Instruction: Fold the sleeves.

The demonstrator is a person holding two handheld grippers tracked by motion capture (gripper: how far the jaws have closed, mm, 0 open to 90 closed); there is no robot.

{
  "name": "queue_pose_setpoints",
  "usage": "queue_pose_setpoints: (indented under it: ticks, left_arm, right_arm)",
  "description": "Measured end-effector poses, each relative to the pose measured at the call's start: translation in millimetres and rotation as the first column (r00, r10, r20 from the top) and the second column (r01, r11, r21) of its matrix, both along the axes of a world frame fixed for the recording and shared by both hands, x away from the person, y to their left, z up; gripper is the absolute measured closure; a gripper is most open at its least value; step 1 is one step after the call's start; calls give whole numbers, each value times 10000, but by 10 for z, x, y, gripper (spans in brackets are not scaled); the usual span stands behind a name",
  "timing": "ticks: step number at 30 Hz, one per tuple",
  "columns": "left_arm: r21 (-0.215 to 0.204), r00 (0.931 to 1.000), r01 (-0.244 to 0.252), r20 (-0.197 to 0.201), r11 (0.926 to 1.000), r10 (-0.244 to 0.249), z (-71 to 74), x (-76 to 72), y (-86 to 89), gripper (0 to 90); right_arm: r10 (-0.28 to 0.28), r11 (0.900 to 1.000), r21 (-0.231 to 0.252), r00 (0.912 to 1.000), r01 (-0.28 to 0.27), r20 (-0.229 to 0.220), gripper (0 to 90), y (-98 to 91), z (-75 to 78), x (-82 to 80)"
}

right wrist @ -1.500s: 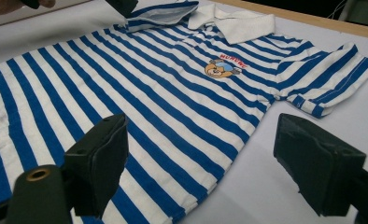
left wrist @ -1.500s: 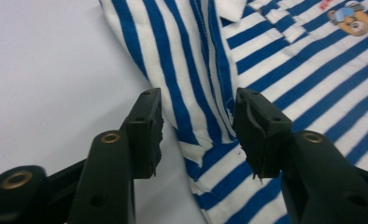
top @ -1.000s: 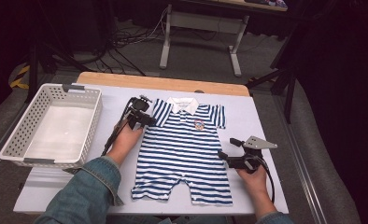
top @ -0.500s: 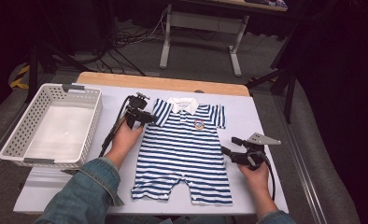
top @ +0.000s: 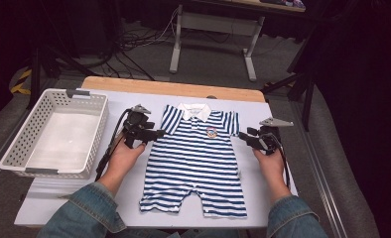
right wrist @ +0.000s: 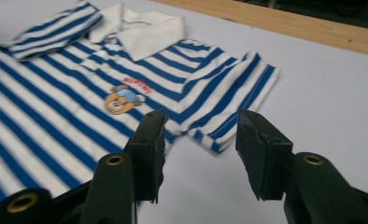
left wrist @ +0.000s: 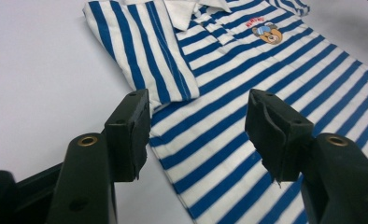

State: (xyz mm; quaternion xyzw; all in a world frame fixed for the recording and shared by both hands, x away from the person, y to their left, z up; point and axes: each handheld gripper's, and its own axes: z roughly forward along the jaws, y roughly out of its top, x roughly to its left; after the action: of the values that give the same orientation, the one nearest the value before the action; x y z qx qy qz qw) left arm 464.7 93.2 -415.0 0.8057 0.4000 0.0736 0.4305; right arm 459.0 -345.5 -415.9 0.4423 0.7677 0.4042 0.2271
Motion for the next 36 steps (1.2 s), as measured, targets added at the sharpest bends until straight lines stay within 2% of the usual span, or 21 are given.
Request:
queue_pose_setpoints:
  ticks: [2,4,9,12,15,18,20,23,24,25,28,31,36]
  left_arm:
    - [-100,10000,52,38,9999,-51,-9,-37,8,412]
    - [-103,9999,157,72,9998,-156,-23,-113,13,413]
    - [-445,9993,231,321,9987,-216,-4,-232,70,410]
    - [-508,9985,246,506,9984,-220,23,-308,100,390]
    - [-522,9967,357,748,9980,-317,36,-381,122,382]
    - [-283,9951,453,896,9986,-426,66,-407,132,372]
    - [-481,9951,518,864,9975,-475,81,-416,160,370]
    - [-597,9944,543,941,9967,-485,100,-425,180,362]
    - [-614,9943,556,945,9966,-496,103,-426,186,361]
    - [-646,9943,558,940,9964,-495,110,-426,198,359]
    - [-681,9942,547,964,9962,-480,114,-427,202,352]
    - [-695,9943,554,953,9960,-487,105,-418,190,347]
    - [-640,9955,575,796,9963,-523,81,-409,163,347]
  right_arm:
    - [-145,9997,-174,9999,145,-8,557,11,-20,31]
    - [-270,9994,-242,9994,264,-233,599,3,-55,104]
    - [-599,9980,-214,9975,591,-385,590,-12,-57,171]
    - [-699,9966,-461,9971,685,-298,584,23,-35,190]
    - [-896,9943,-613,9951,870,-421,578,41,-1,268]
    - [-1015,9918,-822,9938,976,-449,575,64,27,355]
    - [-1122,9884,-1086,9921,1058,-552,578,78,30,431]
    - [-1270,9870,-1079,9892,1187,-730,587,76,7,554]
    - [-1300,9865,-1090,9893,1223,-663,596,78,-7,574]
    - [-1424,9835,-1222,9874,1332,-698,603,70,-48,624]
    - [-1608,9825,-1117,9817,1493,-1020,605,50,-127,684]
    - [-1594,9839,-1007,9797,1477,-1212,605,59,-173,706]
    - [-1705,9833,-877,9757,1595,-1379,619,85,-248,737]
